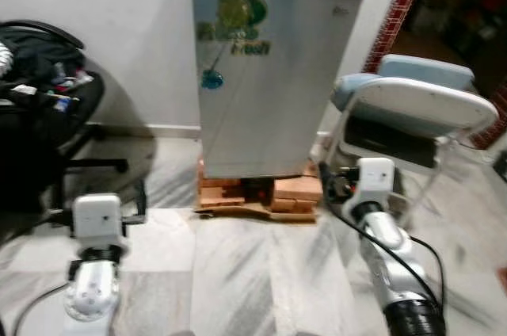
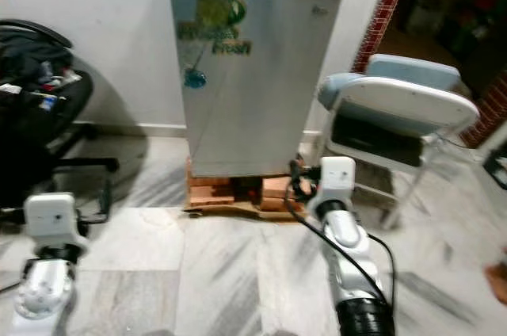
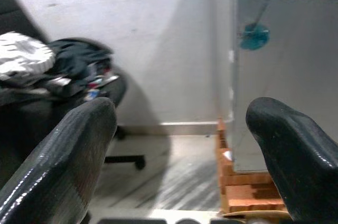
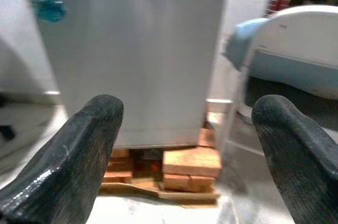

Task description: Restocking fridge

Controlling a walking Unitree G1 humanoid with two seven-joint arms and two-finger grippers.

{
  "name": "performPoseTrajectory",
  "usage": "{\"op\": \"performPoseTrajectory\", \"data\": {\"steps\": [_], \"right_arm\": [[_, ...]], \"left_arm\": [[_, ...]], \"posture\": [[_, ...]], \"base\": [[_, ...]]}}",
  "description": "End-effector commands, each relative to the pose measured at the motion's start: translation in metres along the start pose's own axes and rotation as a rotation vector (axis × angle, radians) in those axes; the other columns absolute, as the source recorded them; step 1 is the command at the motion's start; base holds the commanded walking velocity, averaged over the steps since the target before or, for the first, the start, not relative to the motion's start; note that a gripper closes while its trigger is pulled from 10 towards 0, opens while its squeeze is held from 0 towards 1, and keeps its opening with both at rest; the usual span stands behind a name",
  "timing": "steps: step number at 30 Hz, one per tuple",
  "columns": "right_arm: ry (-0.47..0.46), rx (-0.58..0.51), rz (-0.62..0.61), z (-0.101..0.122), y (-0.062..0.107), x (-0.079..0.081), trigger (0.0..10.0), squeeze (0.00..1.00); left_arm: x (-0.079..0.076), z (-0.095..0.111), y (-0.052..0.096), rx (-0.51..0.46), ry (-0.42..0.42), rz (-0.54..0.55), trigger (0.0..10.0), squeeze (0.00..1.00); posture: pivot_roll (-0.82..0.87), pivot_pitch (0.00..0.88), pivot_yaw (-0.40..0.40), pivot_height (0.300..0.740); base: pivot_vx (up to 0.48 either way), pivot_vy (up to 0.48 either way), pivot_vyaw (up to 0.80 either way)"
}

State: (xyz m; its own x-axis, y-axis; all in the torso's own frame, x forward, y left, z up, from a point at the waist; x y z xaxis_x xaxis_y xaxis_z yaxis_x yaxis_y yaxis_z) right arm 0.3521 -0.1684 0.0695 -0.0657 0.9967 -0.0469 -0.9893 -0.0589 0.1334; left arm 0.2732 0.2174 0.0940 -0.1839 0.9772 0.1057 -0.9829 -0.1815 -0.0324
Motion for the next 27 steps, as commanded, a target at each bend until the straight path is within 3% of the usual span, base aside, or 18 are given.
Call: {"op": "performPoseTrajectory", "data": {"steps": [1,27], "right_arm": [[0.012,0.014,-0.036,-0.004,0.001,-0.016,10.0,0.0],[0.001,-0.021,-0.021,0.004,-0.009,-0.008,10.0,0.0]], "left_arm": [[-0.009,0.005,-0.004,-0.017,0.022,-0.022,10.0,0.0],[-0.005,0.004,-0.007,-0.017,0.048,-0.013,10.0,0.0]], "posture": [[0.04,0.024,-0.038,0.74],[0.05,0.023,-0.041,0.74]], "base": [[0.0,0.48,-0.8],[0.0,0.455,-0.78]]}}
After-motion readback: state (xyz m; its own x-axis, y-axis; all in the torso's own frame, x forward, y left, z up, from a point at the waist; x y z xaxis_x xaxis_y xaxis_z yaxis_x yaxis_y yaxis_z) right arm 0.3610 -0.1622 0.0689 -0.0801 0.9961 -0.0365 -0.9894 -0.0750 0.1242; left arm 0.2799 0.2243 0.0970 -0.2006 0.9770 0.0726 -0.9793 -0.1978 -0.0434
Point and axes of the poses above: a point about 5 cm out from each wrist's last joint towards the gripper, its own y axis pointing back from the gripper into the wrist, its own z axis along the axis of the wrist's last joint, x = y × z, the point moved 6 cm from there along -y, pointing out of the wrist towards the gripper, and after that the axes turned 4 degrees about y, right-handed, at the moved point
